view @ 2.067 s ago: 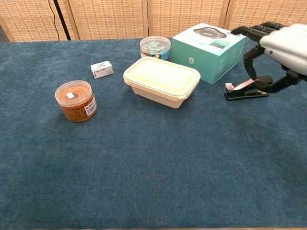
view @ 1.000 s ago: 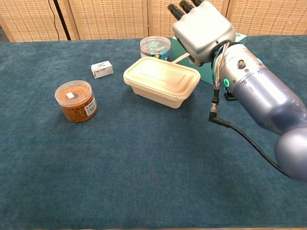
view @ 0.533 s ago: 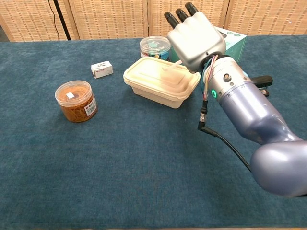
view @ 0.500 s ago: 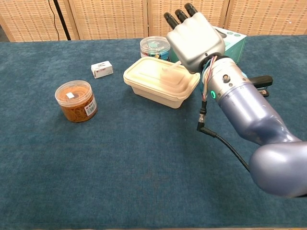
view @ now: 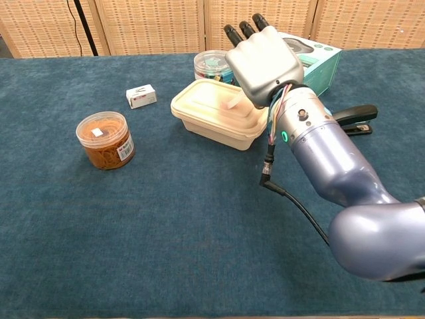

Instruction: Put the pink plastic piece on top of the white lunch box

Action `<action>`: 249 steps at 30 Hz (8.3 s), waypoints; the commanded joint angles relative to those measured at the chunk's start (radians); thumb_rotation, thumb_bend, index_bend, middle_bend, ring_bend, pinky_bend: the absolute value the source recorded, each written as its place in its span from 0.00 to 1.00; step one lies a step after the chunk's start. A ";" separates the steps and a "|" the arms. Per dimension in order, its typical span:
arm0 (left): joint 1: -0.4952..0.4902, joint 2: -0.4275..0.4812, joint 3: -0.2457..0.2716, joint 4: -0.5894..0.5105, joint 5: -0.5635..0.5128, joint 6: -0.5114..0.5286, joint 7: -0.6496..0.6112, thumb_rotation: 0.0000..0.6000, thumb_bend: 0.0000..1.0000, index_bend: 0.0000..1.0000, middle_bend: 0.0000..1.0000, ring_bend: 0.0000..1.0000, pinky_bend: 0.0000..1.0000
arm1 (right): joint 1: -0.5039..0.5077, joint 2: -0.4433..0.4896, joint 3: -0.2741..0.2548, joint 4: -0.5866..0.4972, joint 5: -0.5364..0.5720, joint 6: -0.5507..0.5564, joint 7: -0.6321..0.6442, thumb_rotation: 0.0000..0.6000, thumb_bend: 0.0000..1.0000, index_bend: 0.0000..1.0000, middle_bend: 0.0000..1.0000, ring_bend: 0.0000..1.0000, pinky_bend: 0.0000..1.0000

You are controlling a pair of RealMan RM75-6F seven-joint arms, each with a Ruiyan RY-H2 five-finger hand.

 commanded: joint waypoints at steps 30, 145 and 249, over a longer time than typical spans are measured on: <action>-0.122 0.003 0.039 0.103 0.256 -0.032 -0.048 1.00 0.00 0.00 0.00 0.00 0.00 | -0.282 0.688 -0.087 -0.650 -0.071 0.061 0.396 1.00 0.00 0.02 0.00 0.00 0.00; -0.959 -0.839 -0.224 0.199 -0.744 -0.368 0.952 0.58 0.00 0.28 0.00 0.00 0.00 | -0.745 1.050 -0.309 -0.610 -0.292 0.166 1.511 1.00 0.00 0.11 0.00 0.00 0.00; -0.659 -0.373 -0.092 -0.184 -0.418 -0.189 0.679 0.75 0.00 0.02 0.00 0.00 0.00 | -0.751 1.061 -0.310 -0.633 -0.317 0.170 1.505 1.00 0.00 0.10 0.00 0.00 0.00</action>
